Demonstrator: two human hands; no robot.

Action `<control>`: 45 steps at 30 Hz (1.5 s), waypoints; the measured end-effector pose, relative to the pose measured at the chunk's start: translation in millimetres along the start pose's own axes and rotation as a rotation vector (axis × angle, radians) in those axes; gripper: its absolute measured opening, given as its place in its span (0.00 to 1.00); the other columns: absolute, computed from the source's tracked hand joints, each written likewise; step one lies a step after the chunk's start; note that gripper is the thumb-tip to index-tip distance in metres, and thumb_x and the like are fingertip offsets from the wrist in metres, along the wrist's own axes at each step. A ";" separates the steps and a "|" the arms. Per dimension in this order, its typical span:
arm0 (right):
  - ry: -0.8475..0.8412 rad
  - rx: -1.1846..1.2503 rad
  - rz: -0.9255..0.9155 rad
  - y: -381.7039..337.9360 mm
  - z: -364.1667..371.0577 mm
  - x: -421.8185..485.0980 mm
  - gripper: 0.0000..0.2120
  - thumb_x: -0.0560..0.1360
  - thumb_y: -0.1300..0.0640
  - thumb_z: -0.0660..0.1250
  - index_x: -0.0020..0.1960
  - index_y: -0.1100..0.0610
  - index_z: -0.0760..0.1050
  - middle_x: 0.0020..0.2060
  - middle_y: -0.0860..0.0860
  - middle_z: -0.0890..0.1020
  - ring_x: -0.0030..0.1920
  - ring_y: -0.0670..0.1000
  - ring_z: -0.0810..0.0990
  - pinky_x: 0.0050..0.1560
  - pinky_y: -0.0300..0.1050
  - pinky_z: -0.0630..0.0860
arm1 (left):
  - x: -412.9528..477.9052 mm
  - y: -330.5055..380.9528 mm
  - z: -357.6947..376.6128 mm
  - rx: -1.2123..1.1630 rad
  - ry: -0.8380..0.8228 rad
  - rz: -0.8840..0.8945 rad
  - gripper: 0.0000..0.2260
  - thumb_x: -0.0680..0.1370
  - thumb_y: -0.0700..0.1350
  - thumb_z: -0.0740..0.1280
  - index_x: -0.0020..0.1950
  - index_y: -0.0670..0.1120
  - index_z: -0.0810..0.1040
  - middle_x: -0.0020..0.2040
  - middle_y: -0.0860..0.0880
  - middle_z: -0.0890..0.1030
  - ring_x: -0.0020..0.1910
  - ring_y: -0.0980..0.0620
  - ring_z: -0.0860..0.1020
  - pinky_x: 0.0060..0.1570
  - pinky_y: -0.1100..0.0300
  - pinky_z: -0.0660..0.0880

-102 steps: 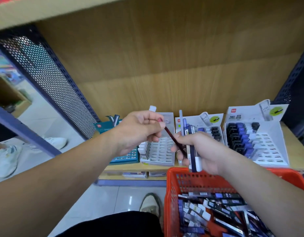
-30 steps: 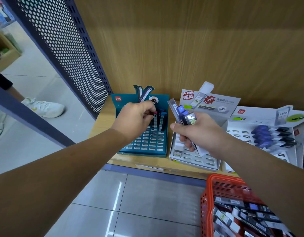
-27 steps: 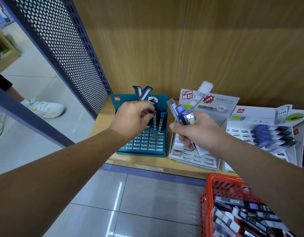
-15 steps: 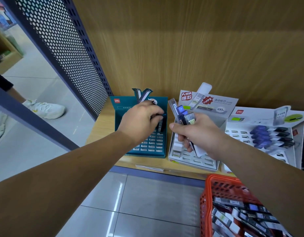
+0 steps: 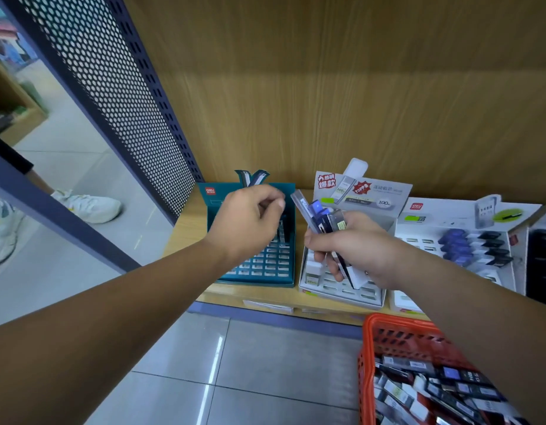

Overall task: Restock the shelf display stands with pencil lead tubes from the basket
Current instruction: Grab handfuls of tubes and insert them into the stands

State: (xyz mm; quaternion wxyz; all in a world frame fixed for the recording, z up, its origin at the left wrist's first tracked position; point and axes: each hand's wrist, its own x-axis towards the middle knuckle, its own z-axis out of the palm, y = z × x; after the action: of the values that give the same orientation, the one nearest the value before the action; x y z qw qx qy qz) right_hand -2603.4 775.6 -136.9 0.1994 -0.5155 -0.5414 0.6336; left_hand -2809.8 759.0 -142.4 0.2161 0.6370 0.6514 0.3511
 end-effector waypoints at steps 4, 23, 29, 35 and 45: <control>-0.105 -0.046 -0.023 -13.6 -6.7 -11.3 0.12 0.77 0.61 0.74 0.56 0.64 0.76 0.34 0.58 0.81 0.27 0.54 0.71 0.28 0.45 0.70 | -2.3 52.6 -7.2 -0.459 -0.109 -0.371 0.15 0.84 0.54 0.65 0.50 0.43 0.82 0.44 0.39 0.85 0.35 0.48 0.83 0.32 0.56 0.78; 0.035 0.263 -0.062 -29.4 -46.1 -36.3 0.06 0.78 0.65 0.68 0.55 0.63 0.78 0.35 0.62 0.81 0.26 0.54 0.67 0.27 0.43 0.67 | -45.3 70.9 -4.4 -0.224 -0.142 -0.192 0.06 0.77 0.41 0.76 0.52 0.49 0.85 0.43 0.52 0.86 0.35 0.64 0.80 0.37 0.72 0.73; -0.056 0.344 -0.010 -30.2 -53.9 -39.0 0.13 0.80 0.52 0.71 0.56 0.62 0.78 0.35 0.57 0.79 0.26 0.52 0.68 0.27 0.43 0.68 | -36.4 75.0 0.6 -0.152 -0.300 -0.121 0.08 0.82 0.40 0.68 0.55 0.53 0.80 0.39 0.47 0.85 0.38 0.51 0.84 0.42 0.55 0.81; -0.167 0.175 -0.011 -32.3 -48.8 -42.6 0.11 0.79 0.55 0.73 0.54 0.63 0.80 0.32 0.57 0.76 0.27 0.52 0.69 0.29 0.44 0.68 | -43.5 77.4 7.8 -0.107 -0.422 -0.094 0.08 0.80 0.45 0.73 0.43 0.46 0.78 0.38 0.37 0.82 0.37 0.43 0.85 0.37 0.51 0.81; 0.346 0.605 0.037 -39.7 -40.9 -26.6 0.08 0.78 0.60 0.71 0.55 0.61 0.77 0.28 0.53 0.73 0.25 0.52 0.72 0.30 0.45 0.74 | -52.2 110.5 21.4 -0.016 0.007 -0.090 0.16 0.71 0.62 0.76 0.45 0.54 0.75 0.36 0.53 0.80 0.33 0.57 0.77 0.36 0.57 0.76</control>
State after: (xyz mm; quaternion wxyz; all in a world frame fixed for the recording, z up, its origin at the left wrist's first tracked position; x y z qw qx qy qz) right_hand -2569.6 787.0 -85.1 0.4205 -0.5423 -0.2780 0.6721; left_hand -2714.3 705.3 -84.2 0.2342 0.6041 0.6773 0.3486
